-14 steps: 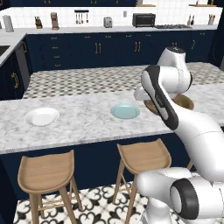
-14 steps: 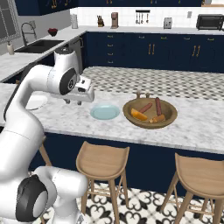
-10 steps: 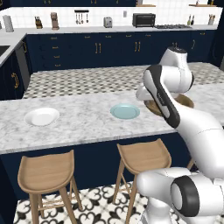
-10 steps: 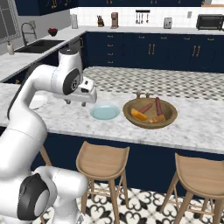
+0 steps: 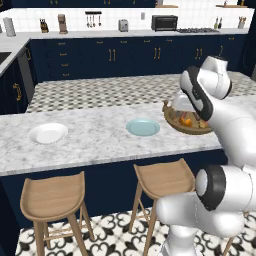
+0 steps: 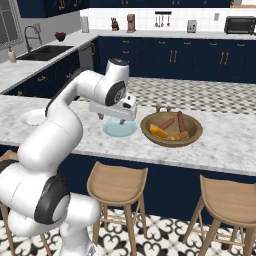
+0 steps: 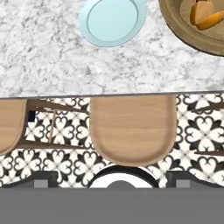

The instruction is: Place one bun and one sausage from the bowl on each plate.

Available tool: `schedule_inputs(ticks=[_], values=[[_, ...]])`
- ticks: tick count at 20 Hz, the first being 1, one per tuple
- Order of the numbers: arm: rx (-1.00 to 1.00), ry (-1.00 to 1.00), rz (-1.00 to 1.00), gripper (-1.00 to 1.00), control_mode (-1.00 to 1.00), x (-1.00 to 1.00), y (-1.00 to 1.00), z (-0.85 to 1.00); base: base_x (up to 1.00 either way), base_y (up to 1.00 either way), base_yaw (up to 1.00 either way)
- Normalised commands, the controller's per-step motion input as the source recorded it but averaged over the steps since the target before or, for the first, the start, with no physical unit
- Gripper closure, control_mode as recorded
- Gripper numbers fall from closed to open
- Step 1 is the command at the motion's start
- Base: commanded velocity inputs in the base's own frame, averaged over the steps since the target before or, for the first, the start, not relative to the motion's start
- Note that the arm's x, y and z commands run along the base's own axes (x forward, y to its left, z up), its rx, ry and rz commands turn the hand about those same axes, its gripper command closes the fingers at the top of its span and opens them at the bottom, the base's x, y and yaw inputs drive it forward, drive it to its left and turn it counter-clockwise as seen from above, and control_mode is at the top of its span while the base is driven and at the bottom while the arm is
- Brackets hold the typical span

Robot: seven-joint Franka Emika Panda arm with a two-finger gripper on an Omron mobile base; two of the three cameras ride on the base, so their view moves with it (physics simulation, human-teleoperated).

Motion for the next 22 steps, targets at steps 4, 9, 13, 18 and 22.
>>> schedule_inputs(ticks=[4, 9, 13, 18, 22], values=[[0.06, 0.02, 0.0, -1.0, -1.0, 0.46, -0.67, -0.27, 0.0, 0.0, 0.0], [0.12, 0.01, -0.19, -1.0, -1.0, 0.28, -0.61, -0.37, 0.0, 0.0, 0.0], [0.14, 0.08, -0.38, -1.0, -1.0, 0.22, -0.35, -0.16, 0.0, 0.0, 0.0], [0.11, 0.23, -0.27, -1.0, -1.0, 0.3, -0.52, -0.02, 0.0, 0.0, 0.0], [0.06, 0.21, -0.17, -1.0, -1.0, 0.24, -0.2, -0.15, 0.0, 0.0, 0.0]])
